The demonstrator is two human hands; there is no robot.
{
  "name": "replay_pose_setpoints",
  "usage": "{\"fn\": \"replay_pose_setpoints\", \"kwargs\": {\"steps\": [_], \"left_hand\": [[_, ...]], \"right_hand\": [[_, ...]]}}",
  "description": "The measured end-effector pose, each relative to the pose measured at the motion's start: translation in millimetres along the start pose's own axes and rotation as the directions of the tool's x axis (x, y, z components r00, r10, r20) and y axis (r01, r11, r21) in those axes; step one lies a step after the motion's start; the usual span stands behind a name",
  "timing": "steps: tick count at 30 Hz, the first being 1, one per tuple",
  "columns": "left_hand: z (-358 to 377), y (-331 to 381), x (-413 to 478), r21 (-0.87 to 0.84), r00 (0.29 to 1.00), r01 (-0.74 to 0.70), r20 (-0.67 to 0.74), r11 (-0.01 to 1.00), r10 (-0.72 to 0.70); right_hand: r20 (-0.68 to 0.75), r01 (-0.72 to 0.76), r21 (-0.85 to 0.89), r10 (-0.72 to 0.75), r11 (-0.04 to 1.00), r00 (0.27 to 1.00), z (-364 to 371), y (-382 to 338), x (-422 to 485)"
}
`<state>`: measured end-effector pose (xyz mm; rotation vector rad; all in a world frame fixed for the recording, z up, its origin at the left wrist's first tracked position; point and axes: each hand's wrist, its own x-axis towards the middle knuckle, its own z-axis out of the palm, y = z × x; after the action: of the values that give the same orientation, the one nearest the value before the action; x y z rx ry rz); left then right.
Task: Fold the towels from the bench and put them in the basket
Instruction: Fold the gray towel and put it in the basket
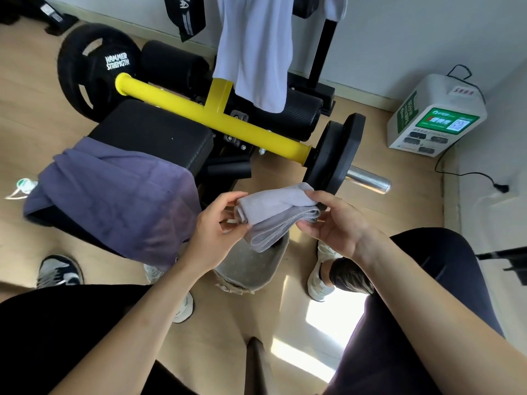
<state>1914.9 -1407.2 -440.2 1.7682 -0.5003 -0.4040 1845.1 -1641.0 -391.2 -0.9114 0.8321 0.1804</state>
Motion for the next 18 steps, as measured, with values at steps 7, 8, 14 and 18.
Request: {"fn": "replay_pose_setpoints", "kwargs": {"steps": [7, 8, 14, 18], "left_hand": [[-10, -1, 4, 0.039, 0.993, -0.059, -0.101, 0.998, 0.062], [-11, -2, 4, 0.035, 0.993, -0.054, -0.105, 0.998, 0.058], [-18, 1, 3, -0.066, 0.989, 0.122, -0.074, 0.99, -0.127], [-21, 10, 6, -0.212, 0.98, 0.186, -0.036, 0.959, -0.198]], "right_hand": [[0.016, -0.04, 0.004, 0.04, 0.999, 0.999, -1, -1, 2], [0.017, -0.04, 0.004, 0.04, 0.999, 0.999, -2, -1, 2], [0.064, 0.016, -0.02, -0.015, 1.0, 0.998, -8, -3, 3], [0.186, 0.108, -0.162, -0.077, 0.981, 0.979, -7, -1, 2]]}}
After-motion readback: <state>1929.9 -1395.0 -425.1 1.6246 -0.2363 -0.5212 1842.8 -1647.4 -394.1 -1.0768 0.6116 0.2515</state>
